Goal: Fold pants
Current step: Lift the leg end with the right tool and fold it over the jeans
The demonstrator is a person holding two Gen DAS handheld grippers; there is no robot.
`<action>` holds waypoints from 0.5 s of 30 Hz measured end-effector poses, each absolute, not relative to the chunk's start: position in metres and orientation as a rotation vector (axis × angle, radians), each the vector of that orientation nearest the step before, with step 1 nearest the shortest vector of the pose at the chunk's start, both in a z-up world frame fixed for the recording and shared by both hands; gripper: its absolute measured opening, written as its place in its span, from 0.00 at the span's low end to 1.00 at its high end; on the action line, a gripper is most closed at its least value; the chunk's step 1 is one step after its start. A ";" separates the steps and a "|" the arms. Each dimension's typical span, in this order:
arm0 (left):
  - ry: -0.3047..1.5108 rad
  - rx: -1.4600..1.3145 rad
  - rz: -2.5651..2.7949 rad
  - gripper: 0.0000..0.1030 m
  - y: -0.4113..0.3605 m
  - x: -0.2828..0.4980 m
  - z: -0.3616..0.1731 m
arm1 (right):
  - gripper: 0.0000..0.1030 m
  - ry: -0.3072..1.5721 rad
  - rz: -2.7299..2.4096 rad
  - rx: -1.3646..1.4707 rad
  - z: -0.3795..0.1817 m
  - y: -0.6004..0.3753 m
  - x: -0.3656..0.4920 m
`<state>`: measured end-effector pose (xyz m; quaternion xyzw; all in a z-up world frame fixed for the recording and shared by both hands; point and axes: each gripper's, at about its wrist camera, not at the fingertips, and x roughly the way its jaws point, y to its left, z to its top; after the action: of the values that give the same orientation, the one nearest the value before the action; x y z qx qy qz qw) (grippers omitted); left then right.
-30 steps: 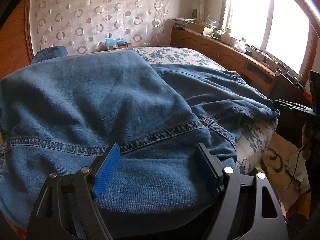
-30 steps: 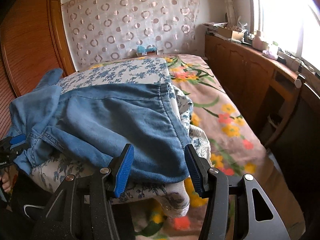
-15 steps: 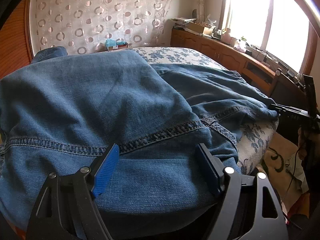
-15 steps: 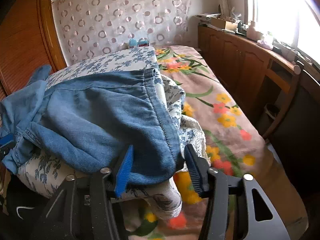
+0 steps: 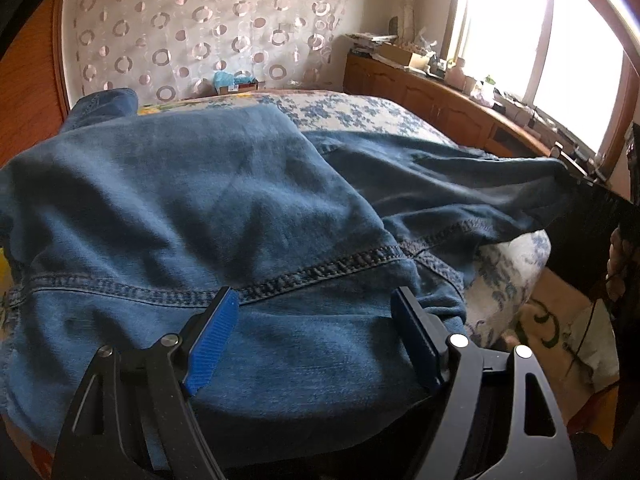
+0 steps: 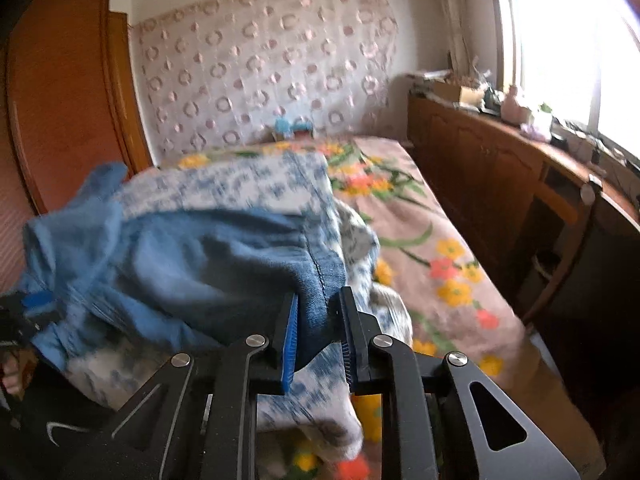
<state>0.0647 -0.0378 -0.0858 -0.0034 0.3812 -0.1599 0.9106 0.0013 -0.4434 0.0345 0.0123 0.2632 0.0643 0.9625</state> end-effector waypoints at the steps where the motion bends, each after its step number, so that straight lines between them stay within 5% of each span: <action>1: 0.779 -0.008 -0.324 0.77 -0.036 0.064 -0.082 | 0.19 0.517 0.152 0.025 0.042 -0.440 0.000; 15: 0.664 -0.052 -0.216 0.77 0.019 0.039 -0.036 | 0.18 0.329 0.515 -0.114 0.128 -0.312 -0.003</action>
<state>0.0386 0.0188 -0.0361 -0.0253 0.3253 -0.1058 0.9393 -0.0031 -0.3124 0.1282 -0.0561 0.1620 0.2533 0.9521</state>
